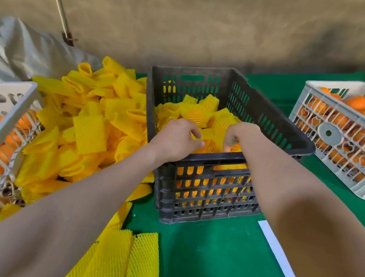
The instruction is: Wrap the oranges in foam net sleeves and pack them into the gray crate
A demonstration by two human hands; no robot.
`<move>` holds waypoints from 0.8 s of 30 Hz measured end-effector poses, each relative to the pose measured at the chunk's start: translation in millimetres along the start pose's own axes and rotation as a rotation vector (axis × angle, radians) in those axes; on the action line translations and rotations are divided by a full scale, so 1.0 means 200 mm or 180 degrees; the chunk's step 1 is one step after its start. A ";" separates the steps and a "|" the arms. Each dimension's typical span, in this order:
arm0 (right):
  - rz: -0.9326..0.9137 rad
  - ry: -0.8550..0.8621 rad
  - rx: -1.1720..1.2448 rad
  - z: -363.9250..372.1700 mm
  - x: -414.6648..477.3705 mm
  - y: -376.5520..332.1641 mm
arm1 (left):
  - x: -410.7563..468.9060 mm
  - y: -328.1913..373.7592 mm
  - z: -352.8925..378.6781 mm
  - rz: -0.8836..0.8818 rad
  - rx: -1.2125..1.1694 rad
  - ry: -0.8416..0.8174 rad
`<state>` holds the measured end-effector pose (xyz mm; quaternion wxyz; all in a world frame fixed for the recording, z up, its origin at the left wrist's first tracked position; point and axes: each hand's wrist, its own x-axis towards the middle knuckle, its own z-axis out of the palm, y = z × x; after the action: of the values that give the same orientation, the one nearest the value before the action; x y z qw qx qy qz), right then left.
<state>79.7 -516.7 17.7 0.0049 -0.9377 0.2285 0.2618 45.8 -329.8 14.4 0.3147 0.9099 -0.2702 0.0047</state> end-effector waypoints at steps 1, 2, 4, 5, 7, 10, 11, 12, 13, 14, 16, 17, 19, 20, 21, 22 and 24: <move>0.0057 0.0117 -0.0028 0.01 0.00 -0.01 | -0.02 0.00 -0.01 0.0087 -0.0095 0.0241; 0.0088 0.0335 -0.0089 0.01 -0.01 -0.01 | -0.03 0.00 -0.02 0.0153 -0.0281 0.0501; 0.0042 0.0841 -0.0206 0.01 -0.05 -0.04 | -0.07 -0.01 -0.05 0.0192 -0.0766 0.0917; -0.0061 0.1065 -0.0125 0.00 -0.09 -0.06 | -0.09 -0.01 -0.07 0.0136 -0.0992 0.1037; -0.0416 0.1695 0.0405 -0.01 -0.18 -0.13 | -0.12 -0.04 -0.12 -0.0108 -0.1404 0.1167; -0.1251 0.3077 0.1316 0.03 -0.36 -0.27 | -0.17 -0.09 -0.22 -0.0514 -0.1989 0.1289; -0.1602 0.3407 0.1553 0.05 -0.43 -0.34 | -0.19 -0.11 -0.26 -0.0621 -0.2122 0.1291; -0.1959 0.3598 0.1766 0.08 -0.50 -0.40 | -0.21 -0.14 -0.29 -0.0703 -0.2215 0.1290; -0.2310 0.3674 0.1946 0.11 -0.58 -0.47 | -0.23 -0.17 -0.33 -0.0763 -0.2266 0.1297; -0.2650 0.3675 0.2083 0.14 -0.64 -0.54 | -0.26 -0.20 -0.37 -0.0815 -0.2293 0.1320; -0.3186 0.3500 0.2209 0.24 -0.72 -0.68 | -0.32 -0.28 -0.43 -0.0935 -0.2333 0.1399; -0.3335 0.3293 0.2187 0.29 -0.74 -0.74 | -0.35 -0.32 -0.46 -0.1017 -0.2305 0.1447; -0.3340 0.2684 0.1909 0.39 -0.72 -0.86 | -0.43 -0.41 -0.50 -0.1208 -0.2155 0.1505; -0.3198 0.2411 0.1645 0.44 -0.69 -0.90 | -0.48 -0.45 -0.52 -0.1285 -0.2116 0.1508; -0.2982 0.2222 0.1252 0.48 -0.64 -0.95 | -0.52 -0.49 -0.53 -0.1342 -0.2109 0.1499; -0.2741 0.2084 0.0751 0.51 -0.60 -0.98 | -0.56 -0.52 -0.54 -0.1376 -0.2104 0.1484; -0.2300 0.1738 -0.0185 0.54 -0.50 -1.02 | -0.64 -0.58 -0.57 -0.1410 -0.2083 0.1433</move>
<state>39.1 -277.0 -49.2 0.0092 -0.9917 -0.1279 -0.0074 11.9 -125.3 16.3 0.6300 0.7748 0.0189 0.0493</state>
